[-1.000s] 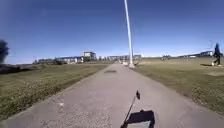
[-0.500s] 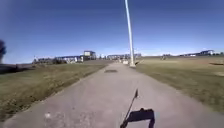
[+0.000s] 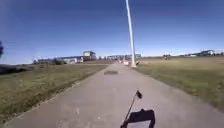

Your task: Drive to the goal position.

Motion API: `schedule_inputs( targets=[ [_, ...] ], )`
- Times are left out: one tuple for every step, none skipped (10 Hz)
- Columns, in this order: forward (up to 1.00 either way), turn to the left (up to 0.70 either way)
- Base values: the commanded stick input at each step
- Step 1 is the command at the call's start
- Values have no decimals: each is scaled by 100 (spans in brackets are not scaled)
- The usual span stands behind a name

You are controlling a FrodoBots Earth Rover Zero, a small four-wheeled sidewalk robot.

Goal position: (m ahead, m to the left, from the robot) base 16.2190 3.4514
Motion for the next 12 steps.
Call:
schedule_inputs(
  targets=[
    [100, 0],
    [100, 0],
    [100, 0],
    [100, 0],
    [100, 0],
    [100, 0],
    [100, 0],
    [100, 0],
    [100, 0],
    [100, 0],
    [100, 0],
    [100, 0]
  ],
)
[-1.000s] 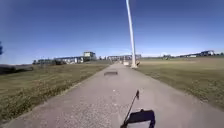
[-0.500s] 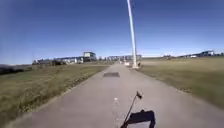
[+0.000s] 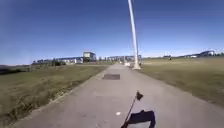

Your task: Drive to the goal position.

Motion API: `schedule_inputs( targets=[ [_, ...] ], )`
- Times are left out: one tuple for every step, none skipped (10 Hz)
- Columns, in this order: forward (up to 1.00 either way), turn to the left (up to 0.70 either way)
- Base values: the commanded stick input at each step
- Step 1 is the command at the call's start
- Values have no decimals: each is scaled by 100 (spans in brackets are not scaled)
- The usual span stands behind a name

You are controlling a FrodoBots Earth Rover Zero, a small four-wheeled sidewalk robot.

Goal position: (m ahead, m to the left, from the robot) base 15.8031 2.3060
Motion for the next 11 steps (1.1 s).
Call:
schedule_inputs(
  targets=[
    [100, 0],
    [100, 0],
    [100, 0],
    [100, 0],
    [100, 0],
    [100, 0],
    [100, 0],
    [100, -37],
    [100, -39],
    [100, -29],
    [100, -10]
  ],
)
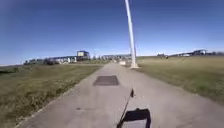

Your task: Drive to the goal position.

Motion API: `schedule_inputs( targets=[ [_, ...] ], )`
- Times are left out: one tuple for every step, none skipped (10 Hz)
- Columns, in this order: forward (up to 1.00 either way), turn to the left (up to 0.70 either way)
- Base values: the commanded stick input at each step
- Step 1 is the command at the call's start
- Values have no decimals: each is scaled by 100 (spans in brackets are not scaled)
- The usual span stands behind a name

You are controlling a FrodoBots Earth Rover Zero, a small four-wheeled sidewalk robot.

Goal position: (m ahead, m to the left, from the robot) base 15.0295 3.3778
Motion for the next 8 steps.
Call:
schedule_inputs(
  targets=[
    [100, 0],
    [100, 0],
    [100, 0],
    [100, 0],
    [100, 0],
    [100, 0],
    [100, 0],
    [100, 0]
  ],
)
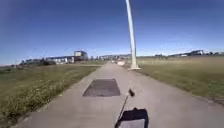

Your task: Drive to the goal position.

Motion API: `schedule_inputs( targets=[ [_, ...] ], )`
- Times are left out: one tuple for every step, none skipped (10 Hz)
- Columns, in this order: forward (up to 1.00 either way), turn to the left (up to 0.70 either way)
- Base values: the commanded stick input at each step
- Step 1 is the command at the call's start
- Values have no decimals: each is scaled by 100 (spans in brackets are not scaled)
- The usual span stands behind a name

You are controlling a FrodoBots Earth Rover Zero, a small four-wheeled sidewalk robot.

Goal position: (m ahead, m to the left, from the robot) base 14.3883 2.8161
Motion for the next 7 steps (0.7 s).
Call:
schedule_inputs(
  targets=[
    [100, 0],
    [100, 0],
    [100, 0],
    [100, 0],
    [100, 0],
    [100, 0],
    [100, 0]
  ],
)
